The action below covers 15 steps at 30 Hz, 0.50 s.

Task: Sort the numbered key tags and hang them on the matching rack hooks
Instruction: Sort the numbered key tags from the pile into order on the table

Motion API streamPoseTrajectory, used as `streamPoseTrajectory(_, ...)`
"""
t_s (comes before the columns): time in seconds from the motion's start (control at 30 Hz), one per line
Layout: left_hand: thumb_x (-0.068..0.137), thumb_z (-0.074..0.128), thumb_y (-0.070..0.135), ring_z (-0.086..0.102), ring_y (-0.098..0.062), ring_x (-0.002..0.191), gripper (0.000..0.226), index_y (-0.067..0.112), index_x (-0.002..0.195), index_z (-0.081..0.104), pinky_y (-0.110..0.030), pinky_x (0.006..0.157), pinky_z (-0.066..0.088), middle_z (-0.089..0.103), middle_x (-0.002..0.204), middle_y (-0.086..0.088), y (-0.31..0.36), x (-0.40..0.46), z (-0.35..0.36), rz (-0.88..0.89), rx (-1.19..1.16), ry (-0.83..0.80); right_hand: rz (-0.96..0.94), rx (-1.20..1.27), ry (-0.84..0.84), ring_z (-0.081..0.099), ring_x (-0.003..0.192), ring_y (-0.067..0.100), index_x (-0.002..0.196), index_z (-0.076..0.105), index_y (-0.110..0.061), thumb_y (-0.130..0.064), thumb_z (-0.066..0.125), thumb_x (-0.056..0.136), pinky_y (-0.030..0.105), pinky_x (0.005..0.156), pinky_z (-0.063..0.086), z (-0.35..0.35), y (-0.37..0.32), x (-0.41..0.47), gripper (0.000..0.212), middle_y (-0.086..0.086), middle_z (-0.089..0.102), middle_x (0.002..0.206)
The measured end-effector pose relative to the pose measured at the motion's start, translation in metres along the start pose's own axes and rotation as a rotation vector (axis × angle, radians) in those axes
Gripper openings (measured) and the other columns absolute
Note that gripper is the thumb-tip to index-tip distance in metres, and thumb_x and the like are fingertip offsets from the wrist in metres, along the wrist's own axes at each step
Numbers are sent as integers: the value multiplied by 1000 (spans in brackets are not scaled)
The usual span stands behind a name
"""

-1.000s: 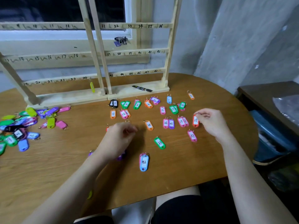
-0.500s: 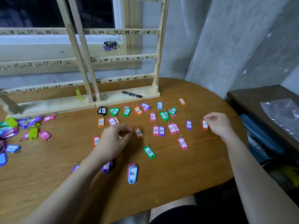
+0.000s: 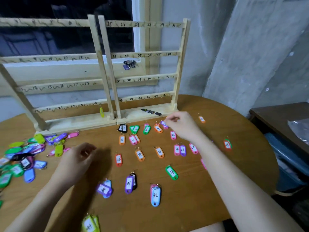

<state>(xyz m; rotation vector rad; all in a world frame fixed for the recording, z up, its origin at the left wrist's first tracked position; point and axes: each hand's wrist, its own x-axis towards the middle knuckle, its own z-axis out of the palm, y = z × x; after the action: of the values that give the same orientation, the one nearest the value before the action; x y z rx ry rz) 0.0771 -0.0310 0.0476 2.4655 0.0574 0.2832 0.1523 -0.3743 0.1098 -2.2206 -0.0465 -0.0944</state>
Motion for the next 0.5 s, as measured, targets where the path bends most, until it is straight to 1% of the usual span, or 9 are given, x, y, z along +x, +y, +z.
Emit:
streamPoseTrajectory(0.03, 89, 75, 13, 60, -10, 70, 7, 19, 90, 71, -27, 60, 42, 66, 75, 4, -14, -3, -11, -15, 29, 28, -27, 20, -37, 61, 80, -2, 90, 78, -17, -21, 68, 91, 10, 64, 44, 17, -14, 3, 10, -9, 72, 88)
streamPoseTrajectory(0.13, 86, 78, 11, 62, -19, 71, 12, 20, 86, 71, -33, 62, 42, 70, 80, -4, -61, -17, -46, -98, 94, 91, -121, 28, -166, 63, 83, 2, 90, 76, -18, -21, 66, 92, 20, 71, 46, 70, -54, 8, 11, -7, 72, 89)
streamPoseTrajectory(0.2, 85, 77, 6, 64, -30, 76, 13, 18, 86, 71, -36, 65, 42, 70, 84, -8, -90, -29, -64, -137, 142, 156, -179, 13, -241, 62, 70, -5, 90, 76, -16, -21, 64, 93, 14, 63, 45, 106, -80, 6, 12, -7, 71, 87)
streamPoseTrajectory(0.23, 86, 75, 9, 64, -36, 81, 7, 15, 88, 72, -38, 68, 44, 69, 89, -11, -103, -37, -72, -143, 188, 203, -194, 5, -277, 60, 61, -6, 89, 75, -15, -20, 64, 93, 12, 56, 43, 126, -92, 5, 13, -7, 70, 84)
streamPoseTrajectory(0.27, 88, 71, 17, 63, -39, 87, 7, 12, 92, 74, -41, 73, 46, 68, 95, -14, -117, -43, -78, -153, 252, 235, -211, -6, -308, 59, 59, -4, 86, 75, -16, -19, 64, 92, 14, 54, 44, 148, -103, 1, 13, -6, 70, 80)
streamPoseTrajectory(0.33, 89, 57, 37, 60, -42, 99, 35, 11, 106, 73, -47, 86, 47, 65, 110, -15, -145, -55, -84, -157, 332, 261, -261, -34, -370, 63, 70, 8, 76, 73, -22, -20, 65, 88, 31, 69, 55, 194, -120, -8, 14, -6, 71, 76)
streamPoseTrajectory(0.4, 90, 48, 52, 54, -39, 114, 53, 15, 122, 68, -49, 99, 43, 60, 128, -12, -163, -64, -89, -196, 372, 274, -311, -69, -444, 64, 75, 15, 72, 68, -29, -28, 63, 82, 42, 76, 56, 241, -130, -18, 11, -7, 69, 75)
streamPoseTrajectory(0.47, 91, 43, 60, 47, -35, 126, 62, 21, 136, 59, -49, 107, 37, 54, 141, -8, -169, -69, -90, -235, 385, 278, -360, -163, -500, 63, 87, 18, 88, 68, -32, -30, 63, 85, 39, 81, 54, 276, -139, -28, 6, -7, 63, 92)
streamPoseTrajectory(0.5, 91, 41, 62, 45, -33, 128, 65, 22, 140, 56, -48, 109, 34, 51, 145, -5, -170, -70, -91, -239, 381, 283, -381, -214, -506, 62, 94, 21, 103, 69, -32, -30, 64, 88, 38, 85, 53, 290, -142, -32, 15, -5, 59, 105)
